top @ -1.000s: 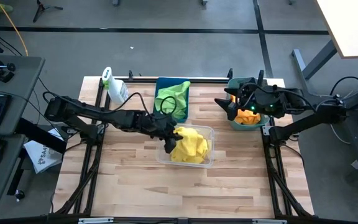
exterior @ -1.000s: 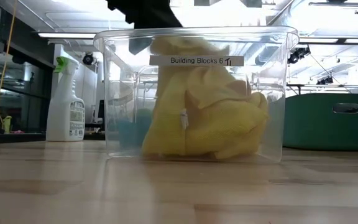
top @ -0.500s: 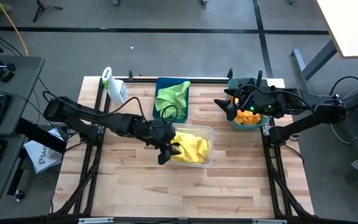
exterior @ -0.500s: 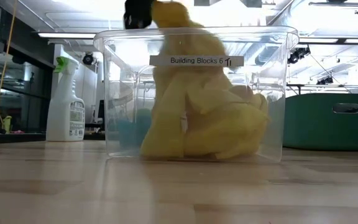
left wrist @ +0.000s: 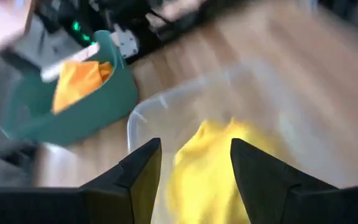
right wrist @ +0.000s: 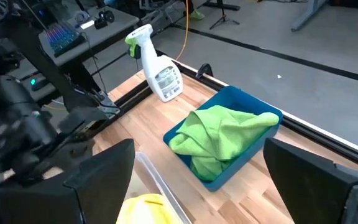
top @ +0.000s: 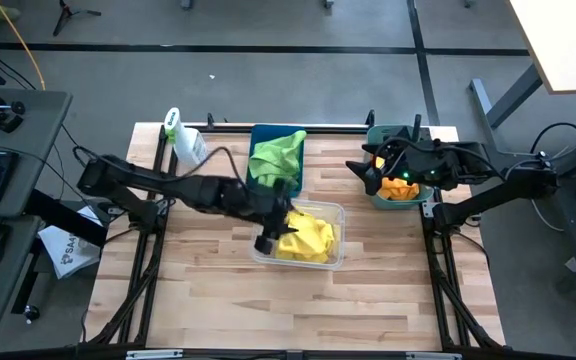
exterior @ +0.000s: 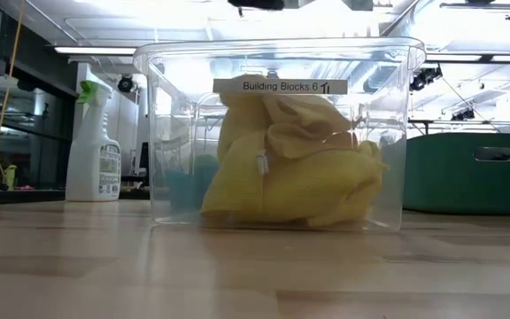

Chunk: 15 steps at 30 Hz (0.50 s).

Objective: Sort microfiber towel by color & place in baskets
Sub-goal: Put the yellow microfiber cloth into the transparent bin

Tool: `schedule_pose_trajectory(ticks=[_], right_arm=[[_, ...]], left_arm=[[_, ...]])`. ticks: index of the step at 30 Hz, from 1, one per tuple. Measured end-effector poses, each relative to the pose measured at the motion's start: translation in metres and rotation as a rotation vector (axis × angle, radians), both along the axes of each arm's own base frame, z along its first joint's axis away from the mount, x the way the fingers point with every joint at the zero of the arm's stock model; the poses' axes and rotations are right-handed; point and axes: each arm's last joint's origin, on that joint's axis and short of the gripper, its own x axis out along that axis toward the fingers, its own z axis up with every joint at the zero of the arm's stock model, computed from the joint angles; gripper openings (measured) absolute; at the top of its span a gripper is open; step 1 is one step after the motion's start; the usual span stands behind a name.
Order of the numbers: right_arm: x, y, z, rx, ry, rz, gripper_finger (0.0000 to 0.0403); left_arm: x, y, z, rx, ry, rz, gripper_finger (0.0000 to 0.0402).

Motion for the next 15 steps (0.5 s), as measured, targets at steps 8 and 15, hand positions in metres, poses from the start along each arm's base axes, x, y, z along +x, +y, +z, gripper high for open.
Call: schedule_pose_trajectory(ticks=[8, 15], right_arm=[[0.000, 0.000, -0.001, 0.004, 0.011, -0.004, 0.0353], [-0.002, 0.000, -0.003, 0.036, 0.017, -0.023, 0.0353]], left_arm=[[0.034, 0.000, -0.046, 0.477, 0.088, -0.175, 0.0175], [0.057, -0.004, -0.097, 0.539, 0.188, -0.260, 0.0175]])
